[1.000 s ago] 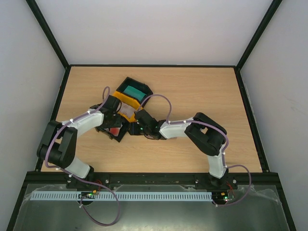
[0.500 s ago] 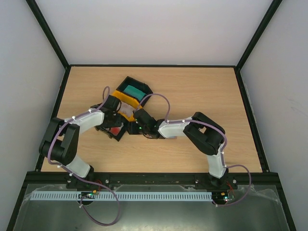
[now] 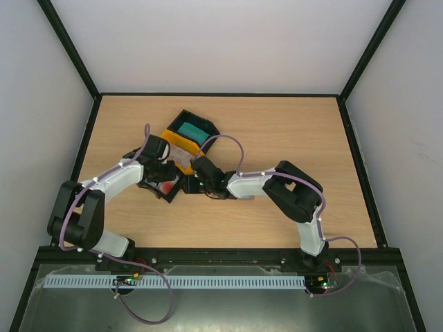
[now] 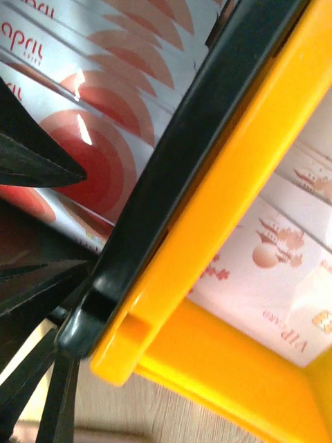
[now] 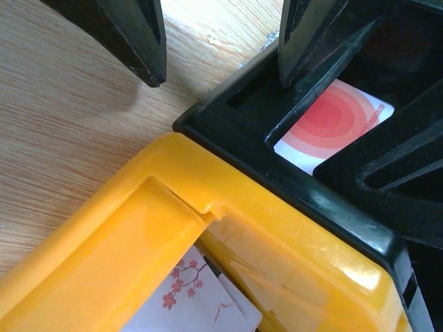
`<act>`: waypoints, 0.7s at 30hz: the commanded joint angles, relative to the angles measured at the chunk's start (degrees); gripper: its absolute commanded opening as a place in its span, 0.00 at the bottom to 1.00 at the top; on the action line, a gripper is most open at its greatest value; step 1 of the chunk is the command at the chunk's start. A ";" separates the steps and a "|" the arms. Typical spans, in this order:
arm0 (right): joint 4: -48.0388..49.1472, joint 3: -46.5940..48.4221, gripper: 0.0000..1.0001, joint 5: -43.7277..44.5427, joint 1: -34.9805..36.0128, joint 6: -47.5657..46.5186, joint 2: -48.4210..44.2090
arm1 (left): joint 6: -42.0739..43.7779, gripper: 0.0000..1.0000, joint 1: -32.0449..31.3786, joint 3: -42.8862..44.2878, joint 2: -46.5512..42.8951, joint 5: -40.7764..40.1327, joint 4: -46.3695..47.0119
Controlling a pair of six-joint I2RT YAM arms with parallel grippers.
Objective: Put the credit cards into the card holder
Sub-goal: Pick up the credit card from the storage box.
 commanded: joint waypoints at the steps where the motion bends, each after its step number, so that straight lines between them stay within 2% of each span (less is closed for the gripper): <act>1: -0.73 0.31 0.44 0.56 0.42 0.64 2.40 | -1.16 0.31 -1.06 -1.55 -1.40 8.49 -2.97; 11: 0.32 -1.06 0.44 0.82 0.37 1.48 1.17 | -3.01 0.31 -1.23 -4.35 -4.91 14.29 -3.49; 18: 0.27 -2.13 0.44 2.01 0.37 1.01 -0.63 | -3.17 0.32 -1.24 -4.29 -5.18 13.50 -3.94; 21: 0.35 -3.04 0.45 2.96 0.37 1.00 -1.79 | -4.44 0.38 -1.31 -3.62 -6.19 13.56 -3.51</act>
